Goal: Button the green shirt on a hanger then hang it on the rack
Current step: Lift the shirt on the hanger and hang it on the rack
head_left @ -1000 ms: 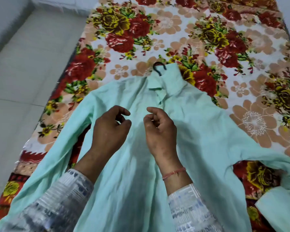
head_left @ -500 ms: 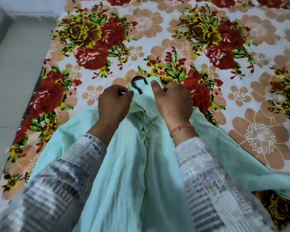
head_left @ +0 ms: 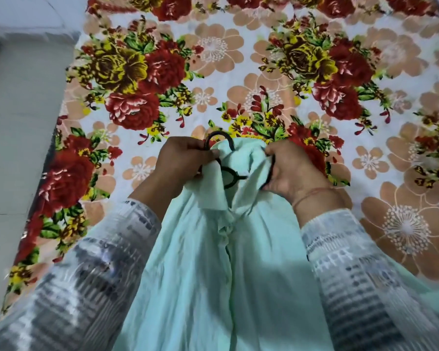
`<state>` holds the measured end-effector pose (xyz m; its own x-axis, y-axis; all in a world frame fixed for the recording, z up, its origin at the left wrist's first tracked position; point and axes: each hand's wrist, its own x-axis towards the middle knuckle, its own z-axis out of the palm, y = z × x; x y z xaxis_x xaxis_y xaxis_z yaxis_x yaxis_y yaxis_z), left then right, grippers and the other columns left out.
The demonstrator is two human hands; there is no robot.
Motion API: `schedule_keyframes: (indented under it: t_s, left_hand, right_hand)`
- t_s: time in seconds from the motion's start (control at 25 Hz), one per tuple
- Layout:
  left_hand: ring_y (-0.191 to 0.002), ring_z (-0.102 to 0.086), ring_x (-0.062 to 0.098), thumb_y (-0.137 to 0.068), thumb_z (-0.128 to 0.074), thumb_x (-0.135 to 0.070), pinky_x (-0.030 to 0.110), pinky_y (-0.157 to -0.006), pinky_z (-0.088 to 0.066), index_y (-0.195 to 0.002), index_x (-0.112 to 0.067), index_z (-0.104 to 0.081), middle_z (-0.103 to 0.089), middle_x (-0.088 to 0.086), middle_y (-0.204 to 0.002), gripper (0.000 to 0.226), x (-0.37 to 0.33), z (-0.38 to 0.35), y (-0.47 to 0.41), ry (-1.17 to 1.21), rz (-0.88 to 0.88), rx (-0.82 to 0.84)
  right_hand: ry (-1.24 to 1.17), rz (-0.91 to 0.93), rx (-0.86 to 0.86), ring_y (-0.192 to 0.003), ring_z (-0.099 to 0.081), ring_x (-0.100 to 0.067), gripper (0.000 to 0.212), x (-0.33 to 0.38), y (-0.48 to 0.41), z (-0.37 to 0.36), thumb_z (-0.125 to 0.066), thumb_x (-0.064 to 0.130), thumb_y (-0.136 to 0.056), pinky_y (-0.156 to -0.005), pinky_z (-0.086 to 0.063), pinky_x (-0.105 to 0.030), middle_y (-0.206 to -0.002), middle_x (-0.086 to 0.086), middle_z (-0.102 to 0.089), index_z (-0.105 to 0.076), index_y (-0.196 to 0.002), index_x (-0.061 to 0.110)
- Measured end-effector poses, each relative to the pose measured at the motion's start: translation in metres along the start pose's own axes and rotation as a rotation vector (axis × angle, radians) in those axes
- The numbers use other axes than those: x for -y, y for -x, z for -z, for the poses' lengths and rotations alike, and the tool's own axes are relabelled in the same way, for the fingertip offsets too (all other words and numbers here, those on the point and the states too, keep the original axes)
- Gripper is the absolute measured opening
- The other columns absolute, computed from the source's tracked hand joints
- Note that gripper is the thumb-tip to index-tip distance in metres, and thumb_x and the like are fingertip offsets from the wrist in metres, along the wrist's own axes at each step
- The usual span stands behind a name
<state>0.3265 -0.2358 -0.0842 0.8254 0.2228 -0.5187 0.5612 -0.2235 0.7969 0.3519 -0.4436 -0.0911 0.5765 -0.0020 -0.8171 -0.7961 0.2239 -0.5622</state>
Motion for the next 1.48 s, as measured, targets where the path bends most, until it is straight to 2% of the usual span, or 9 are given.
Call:
schedule_keyframes:
  t_s: [0.12, 0.24, 0.44, 0.64, 0.92, 1.12, 1.24, 1.36, 1.48]
  left_hand:
    - [-0.076, -0.07, 0.026, -0.076, -0.097, -0.021, 0.043, -0.068, -0.059, -0.094, -0.01, -0.077, -0.077, 0.017, -0.091, 0.03, 0.003, 0.009, 0.026, -0.043, -0.058, 0.129]
    - [-0.082, -0.064, 0.026, -0.072, -0.095, -0.034, 0.038, -0.068, -0.051, -0.099, -0.017, -0.069, -0.07, 0.003, -0.091, 0.041, 0.005, 0.0, 0.032, -0.432, -0.154, -0.031]
    - [-0.077, -0.066, 0.031, -0.078, -0.074, -0.022, 0.035, -0.062, -0.048, -0.089, -0.021, -0.072, -0.068, 0.001, -0.078, 0.011, 0.005, -0.006, 0.033, -0.349, -0.154, -0.135]
    - [-0.07, -0.067, 0.027, -0.091, -0.072, -0.028, 0.036, -0.064, -0.05, -0.094, -0.01, -0.079, -0.074, 0.011, -0.087, 0.02, -0.008, 0.003, 0.038, 0.249, 0.142, 0.088]
    - [-0.069, -0.073, 0.03, -0.096, -0.075, -0.016, 0.041, -0.072, -0.059, -0.1, -0.003, -0.078, -0.077, 0.014, -0.087, 0.014, 0.009, 0.002, 0.04, 0.228, 0.148, -0.036]
    - [-0.093, -0.073, 0.037, -0.1, -0.046, -0.018, 0.049, -0.092, -0.061, -0.106, -0.001, -0.076, -0.079, 0.018, -0.097, 0.035, 0.005, 0.0, 0.038, 0.782, 0.429, 0.068]
    - [-0.074, -0.075, 0.035, -0.101, -0.045, -0.024, 0.042, -0.073, -0.062, -0.103, -0.002, -0.074, -0.079, 0.017, -0.085, 0.036, 0.011, -0.009, 0.034, 0.757, 0.504, 0.124]
    - [-0.091, -0.077, 0.037, -0.104, -0.057, -0.039, 0.048, -0.088, -0.063, -0.121, -0.004, -0.078, -0.081, 0.019, -0.109, 0.043, 0.023, -0.012, 0.025, 0.7, 0.501, 0.163]
    - [-0.104, -0.078, 0.04, -0.101, -0.069, -0.038, 0.054, -0.094, -0.063, -0.117, -0.008, -0.08, -0.082, 0.02, -0.112, 0.035, 0.04, -0.013, 0.021, 0.588, 0.448, 0.141]
  right_hand:
    - [-0.036, -0.014, 0.141, -0.113, -0.071, -0.044, 0.042, -0.01, 0.004, 0.014, -0.058, 0.032, -0.104, -0.105, -0.055, -0.059, -0.119, -0.023, -0.076, -0.072, -0.128, 0.0]
    - [0.047, 0.206, 0.039, -0.104, -0.074, -0.038, 0.022, -0.023, 0.006, 0.01, -0.07, 0.027, -0.1, -0.103, -0.054, -0.059, -0.113, -0.019, -0.079, -0.079, -0.11, 0.01]
    - [0.841, 0.614, -0.235, -0.076, -0.069, -0.028, 0.026, -0.024, 0.016, 0.013, -0.067, 0.035, -0.099, -0.075, -0.058, -0.041, -0.083, -0.009, -0.077, -0.077, -0.095, 0.011]
    - [-0.115, -0.022, 0.163, -0.08, -0.074, -0.029, 0.03, -0.011, 0.032, -0.005, -0.055, 0.025, -0.108, -0.08, -0.061, -0.042, -0.098, -0.016, -0.079, -0.077, -0.112, 0.004]
    - [0.51, 0.481, -0.243, -0.066, -0.051, -0.019, 0.038, -0.03, 0.024, 0.017, -0.066, 0.035, -0.102, -0.066, -0.042, -0.035, -0.068, -0.006, -0.058, -0.07, -0.085, 0.002]
    - [-0.207, -0.058, 0.195, -0.099, -0.07, -0.034, 0.042, -0.019, 0.025, 0.015, -0.039, 0.017, -0.11, -0.094, -0.059, -0.044, -0.112, -0.022, -0.071, -0.067, -0.134, -0.003]
    - [-0.316, -0.053, 0.256, -0.075, -0.079, -0.035, 0.058, -0.022, 0.021, 0.024, -0.027, 0.008, -0.108, -0.059, -0.066, -0.038, -0.089, -0.029, -0.076, -0.077, -0.09, -0.015]
    - [-0.327, -0.021, 0.287, -0.097, -0.076, -0.044, 0.039, -0.031, 0.013, 0.033, -0.045, 0.009, -0.097, -0.078, -0.067, -0.05, -0.116, -0.035, -0.071, -0.072, -0.112, -0.015]
    - [0.071, 0.093, -0.019, -0.102, -0.073, -0.035, 0.027, -0.049, -0.005, 0.041, -0.064, 0.018, -0.099, -0.082, -0.064, -0.041, -0.126, -0.024, -0.073, -0.072, -0.122, 0.006]
